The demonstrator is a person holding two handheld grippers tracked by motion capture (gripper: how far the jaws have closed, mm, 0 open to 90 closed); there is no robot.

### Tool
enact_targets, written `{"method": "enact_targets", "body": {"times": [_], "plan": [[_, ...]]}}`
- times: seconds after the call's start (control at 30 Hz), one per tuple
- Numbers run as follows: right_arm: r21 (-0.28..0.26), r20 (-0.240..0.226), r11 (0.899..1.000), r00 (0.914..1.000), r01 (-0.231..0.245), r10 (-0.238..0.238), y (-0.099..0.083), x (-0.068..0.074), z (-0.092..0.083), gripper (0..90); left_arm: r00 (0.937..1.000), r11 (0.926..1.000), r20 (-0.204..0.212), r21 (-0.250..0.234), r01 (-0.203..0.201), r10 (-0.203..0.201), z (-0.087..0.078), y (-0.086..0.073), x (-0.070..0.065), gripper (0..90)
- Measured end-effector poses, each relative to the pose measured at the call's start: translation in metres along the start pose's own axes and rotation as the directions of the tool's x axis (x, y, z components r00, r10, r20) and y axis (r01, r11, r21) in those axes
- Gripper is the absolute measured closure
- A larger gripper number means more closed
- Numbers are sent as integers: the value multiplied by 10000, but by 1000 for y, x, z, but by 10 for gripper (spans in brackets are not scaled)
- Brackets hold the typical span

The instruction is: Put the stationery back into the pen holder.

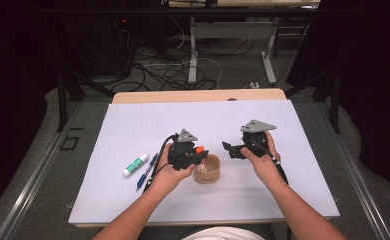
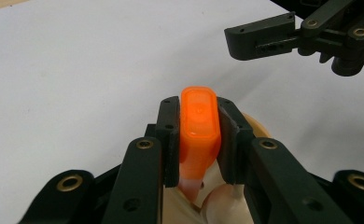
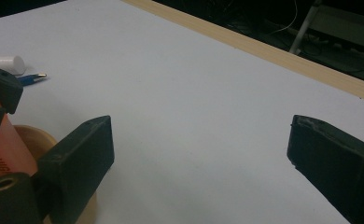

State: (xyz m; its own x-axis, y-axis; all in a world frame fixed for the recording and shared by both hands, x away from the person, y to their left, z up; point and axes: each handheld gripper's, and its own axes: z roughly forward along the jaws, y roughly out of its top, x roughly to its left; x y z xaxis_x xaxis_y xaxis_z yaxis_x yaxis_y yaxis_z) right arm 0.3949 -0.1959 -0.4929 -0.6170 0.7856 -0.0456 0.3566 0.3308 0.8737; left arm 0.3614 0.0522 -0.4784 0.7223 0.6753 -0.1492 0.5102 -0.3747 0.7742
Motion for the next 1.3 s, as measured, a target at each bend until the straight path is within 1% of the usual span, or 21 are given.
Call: {"method": "enact_targets", "body": {"times": [0.03,0.07,0.17,0.23,0.27,0.33,0.47,0.5,0.6,0.67,0.7,0.73,0.8,0.9,1.0,1.03,1.07,1.1,1.13,1.17,1.3], "plan": [[-104,-6,9999,10000,-28,28,0,0,1,67,9999,9999,-14,-107,112,-112,1,-1,0,743],[-125,5,9999,10000,-28,28,0,0,1,67,10000,10000,11,-43,62,-62,0,-1,0,742],[-156,-16,9999,10000,-25,24,-1,1,1,68,9999,9998,9,-102,161,-161,0,-2,1,738],[-140,-30,9999,10000,21,-21,-1,1,1,68,9999,9999,-47,-128,99,-99,0,-2,2,732],[-141,-39,9999,10000,56,-56,-1,1,2,69,9998,9995,-28,-222,210,-210,0,-2,1,729],[-138,-13,9999,10000,23,-23,-1,1,1,69,9999,9996,9,-227,167,-166,-1,-2,2,722],[-126,-4,9999,10000,-8,8,0,0,1,69,9993,9986,45,-386,371,-369,-2,-2,2,705],[-125,-11,9999,10000,-31,31,0,0,1,70,9994,9988,73,-353,336,-334,-3,-1,3,700],[-120,-20,9999,10000,-1,1,0,0,1,71,9984,9973,150,-485,548,-541,-5,-1,2,666],[-122,-10,9999,10000,-17,17,0,0,1,70,9982,9961,212,-670,583,-570,-7,1,2,637],[-124,-5,9999,10000,-24,24,0,0,1,70,9987,9964,165,-700,486,-476,-8,2,3,622],[-105,-21,9999,10000,-5,5,0,0,0,71,9983,9952,207,-799,566,-551,-9,2,3,610],[-109,-34,9999,10000,-22,22,0,0,0,70,9988,9949,159,-897,468,-456,-12,4,4,589],[-158,7,9999,10000,-55,55,0,0,0,71,9984,9924,208,-1107,546,-526,-14,5,4,556],[-179,14,9998,10000,-45,45,0,-1,0,71,9992,9906,51,-1302,412,-409,-18,6,6,518],[-209,13,9998,10000,-51,52,0,-1,0,70,9990,9899,34,-1346,449,-448,-19,6,6,513],[-229,5,9997,10000,-52,52,0,-1,0,71,9994,9908,26,-1308,351,-351,-21,7,8,503],[-234,20,9997,10000,-48,49,0,-1,-1,70,9992,9883,-5,-1472,401,-406,-21,7,8,493],[-227,30,9997,10000,-69,70,0,-1,-1,71,9995,9893,-21,-1428,308,-315,-23,7,9,484],[-221,51,9997,10000,-66,67,0,-1,-1,71,9993,9867,-59,-1582,368,-382,-23,7,9,477],[-102,115,9999,9998,-130,131,0,-1,-2,70,9992,9843,-400,-1765,17,-89,-28,8,13,439]]}}
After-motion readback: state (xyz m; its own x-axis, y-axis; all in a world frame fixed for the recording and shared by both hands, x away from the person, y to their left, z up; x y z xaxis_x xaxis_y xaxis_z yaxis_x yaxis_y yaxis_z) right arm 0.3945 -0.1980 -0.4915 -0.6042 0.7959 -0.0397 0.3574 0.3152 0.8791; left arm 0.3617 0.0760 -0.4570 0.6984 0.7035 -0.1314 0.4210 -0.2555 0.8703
